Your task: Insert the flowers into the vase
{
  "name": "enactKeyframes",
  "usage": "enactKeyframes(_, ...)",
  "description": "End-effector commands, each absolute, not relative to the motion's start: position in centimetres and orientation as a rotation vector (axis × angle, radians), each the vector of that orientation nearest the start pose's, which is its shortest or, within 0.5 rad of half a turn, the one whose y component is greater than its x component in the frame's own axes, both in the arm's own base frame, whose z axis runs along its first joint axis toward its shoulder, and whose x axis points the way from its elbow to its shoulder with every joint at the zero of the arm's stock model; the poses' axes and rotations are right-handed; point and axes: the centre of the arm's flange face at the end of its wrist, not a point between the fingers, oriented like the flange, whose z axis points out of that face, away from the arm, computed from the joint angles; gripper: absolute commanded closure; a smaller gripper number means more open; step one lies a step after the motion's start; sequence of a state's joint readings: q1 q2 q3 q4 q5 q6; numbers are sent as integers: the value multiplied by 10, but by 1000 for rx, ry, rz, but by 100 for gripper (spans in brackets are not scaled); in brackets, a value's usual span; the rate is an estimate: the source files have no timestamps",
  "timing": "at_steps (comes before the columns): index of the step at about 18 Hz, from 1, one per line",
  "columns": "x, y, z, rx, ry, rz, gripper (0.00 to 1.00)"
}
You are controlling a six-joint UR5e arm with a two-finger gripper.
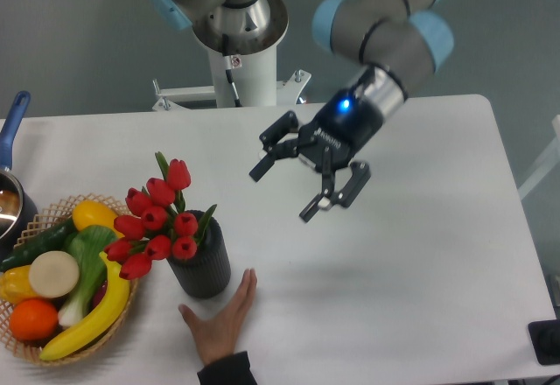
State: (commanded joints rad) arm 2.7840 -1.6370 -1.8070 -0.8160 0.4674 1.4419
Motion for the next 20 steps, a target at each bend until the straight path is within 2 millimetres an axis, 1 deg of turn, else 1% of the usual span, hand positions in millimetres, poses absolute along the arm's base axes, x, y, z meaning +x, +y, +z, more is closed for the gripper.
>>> enactKeyframes(3, -395, 366, 491, -2042, 492, 269, 0)
enactKeyframes(4, -397, 356, 503, -2114, 478, 341, 0)
enactKeyframes(5, -402, 342, 506, -2192, 443, 394, 0)
enactKeyframes(6, -406, 333, 511, -2244, 418, 427, 0)
enactKeyframes(7, -409, 331, 521, -2270, 409, 432, 0)
enactKeyframes(9, -413, 330, 547, -2316, 399, 421, 0)
enactKeyframes(11, -419, 320, 564, -2439, 392, 444, 0)
enactKeyframes(13, -422, 310, 566, -2522, 453, 464, 0)
enactKeyframes(14, -422, 308, 568, -2529, 505, 458, 0)
enactKeyframes(15, -424, 299, 569, -2540, 550, 453, 0)
enactKeyframes(16, -430, 286, 568, -2553, 577, 443, 0)
enactKeyframes(18, -435, 264, 566, -2560, 663, 444, 0)
enactKeyframes(20, -436, 246, 567, -2565, 707, 457, 0)
